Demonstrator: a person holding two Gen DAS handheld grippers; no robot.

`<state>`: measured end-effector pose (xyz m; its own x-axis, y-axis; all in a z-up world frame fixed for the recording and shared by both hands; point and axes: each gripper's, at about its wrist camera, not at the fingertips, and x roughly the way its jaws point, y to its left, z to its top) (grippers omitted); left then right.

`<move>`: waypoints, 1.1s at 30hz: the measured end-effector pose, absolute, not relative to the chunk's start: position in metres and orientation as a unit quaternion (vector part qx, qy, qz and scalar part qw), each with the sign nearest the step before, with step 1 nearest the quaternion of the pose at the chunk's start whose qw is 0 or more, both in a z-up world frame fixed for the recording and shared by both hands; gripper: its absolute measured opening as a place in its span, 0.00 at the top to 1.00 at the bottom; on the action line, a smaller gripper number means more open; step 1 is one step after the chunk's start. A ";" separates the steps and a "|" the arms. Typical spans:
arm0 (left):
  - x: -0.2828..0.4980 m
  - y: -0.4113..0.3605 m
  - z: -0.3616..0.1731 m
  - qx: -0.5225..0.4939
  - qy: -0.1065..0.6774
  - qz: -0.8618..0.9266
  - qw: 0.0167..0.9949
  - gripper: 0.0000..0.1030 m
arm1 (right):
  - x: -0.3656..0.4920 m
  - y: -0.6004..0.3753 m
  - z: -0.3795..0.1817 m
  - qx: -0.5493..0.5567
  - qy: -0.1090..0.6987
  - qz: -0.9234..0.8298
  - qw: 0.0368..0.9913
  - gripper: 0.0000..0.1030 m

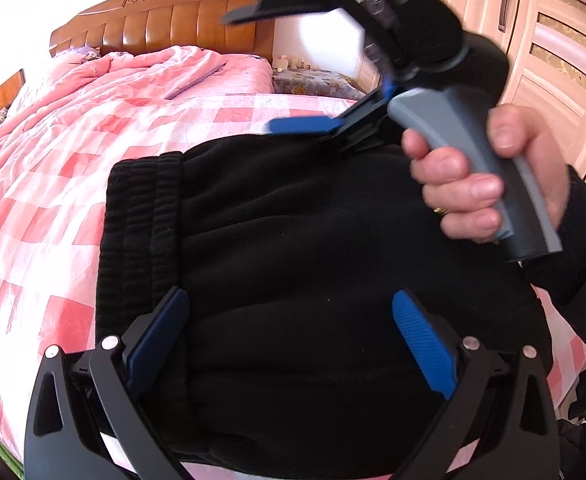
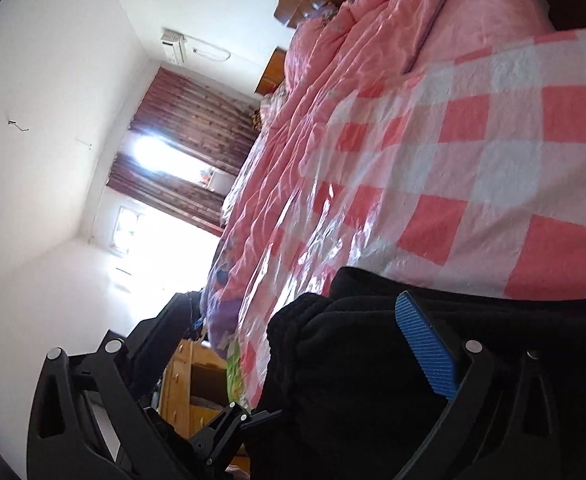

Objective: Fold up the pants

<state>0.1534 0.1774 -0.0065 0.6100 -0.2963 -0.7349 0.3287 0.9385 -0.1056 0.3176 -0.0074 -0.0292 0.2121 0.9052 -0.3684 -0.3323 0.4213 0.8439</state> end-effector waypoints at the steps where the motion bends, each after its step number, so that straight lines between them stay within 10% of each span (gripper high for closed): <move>1: 0.154 0.178 -0.007 0.020 0.405 -0.174 0.897 0.02 | 0.314 -0.016 -0.024 0.317 0.445 0.421 0.725 0.04; 8: 0.152 0.175 -0.008 0.023 0.398 -0.162 0.902 0.01 | 0.280 -0.045 -0.012 0.173 0.447 0.350 0.804 0.04; 16: 0.154 0.171 -0.006 0.032 0.410 -0.147 0.900 0.02 | 0.289 -0.069 -0.039 0.248 0.449 0.314 0.799 0.04; 33: 0.040 0.129 0.014 0.141 0.338 0.023 0.930 0.01 | 0.020 -0.114 -0.035 -0.026 0.380 0.170 0.909 0.04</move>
<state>0.0397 0.1293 0.0144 0.7702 0.1384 -0.6226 0.0526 0.9591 0.2782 0.0204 -0.1144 -0.0347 0.6530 0.2892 -0.7000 -0.3283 0.9410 0.0825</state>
